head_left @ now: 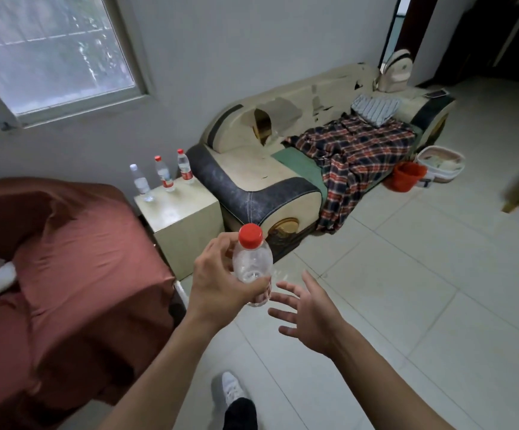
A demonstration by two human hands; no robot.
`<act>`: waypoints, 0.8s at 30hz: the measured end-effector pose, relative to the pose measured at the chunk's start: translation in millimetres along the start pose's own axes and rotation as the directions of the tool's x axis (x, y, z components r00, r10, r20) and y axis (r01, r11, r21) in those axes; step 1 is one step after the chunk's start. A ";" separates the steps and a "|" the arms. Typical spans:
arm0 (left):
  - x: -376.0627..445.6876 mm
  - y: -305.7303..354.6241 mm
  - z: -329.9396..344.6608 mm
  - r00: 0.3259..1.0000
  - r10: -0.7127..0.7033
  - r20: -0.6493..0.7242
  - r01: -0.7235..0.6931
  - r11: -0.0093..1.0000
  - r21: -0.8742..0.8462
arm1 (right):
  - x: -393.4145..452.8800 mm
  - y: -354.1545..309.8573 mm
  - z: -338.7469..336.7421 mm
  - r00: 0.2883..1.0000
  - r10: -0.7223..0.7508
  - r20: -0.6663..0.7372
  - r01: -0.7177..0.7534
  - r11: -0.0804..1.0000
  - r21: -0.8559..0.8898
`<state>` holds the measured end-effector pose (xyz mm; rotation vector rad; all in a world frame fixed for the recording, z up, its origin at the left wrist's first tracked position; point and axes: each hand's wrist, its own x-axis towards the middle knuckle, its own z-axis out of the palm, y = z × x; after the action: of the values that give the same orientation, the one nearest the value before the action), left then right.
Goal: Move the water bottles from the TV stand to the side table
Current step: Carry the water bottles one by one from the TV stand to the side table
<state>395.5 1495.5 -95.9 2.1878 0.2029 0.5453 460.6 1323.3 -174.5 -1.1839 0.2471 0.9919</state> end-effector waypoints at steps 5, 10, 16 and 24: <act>60.7 -44.7 -1.0 0.998 -0.019 -0.061 0.017 1.000 -0.021 | 64.4 -38.4 20.6 1.000 0.016 -0.007 -0.016 0.997 -0.075; 128.4 -83.1 -12.1 0.995 -0.042 -0.095 0.038 0.998 -0.045 | 130.8 -91.8 53.1 0.999 0.026 -0.025 -0.029 0.990 -0.139; 202.8 -130.0 -35.2 0.991 -0.059 -0.122 0.056 0.998 -0.023 | 204.6 -136.2 94.7 0.999 0.054 -0.010 -0.055 0.982 -0.181; 285.4 -177.1 -42.2 0.978 -0.131 -0.160 0.137 0.990 0.025 | 303.0 -185.4 120.8 0.989 0.135 0.058 -0.121 0.972 -0.204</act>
<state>638.6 1729.6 -121.6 2.1479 0.4450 0.6437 736.2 1577.2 -195.9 -1.3247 0.1715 1.1915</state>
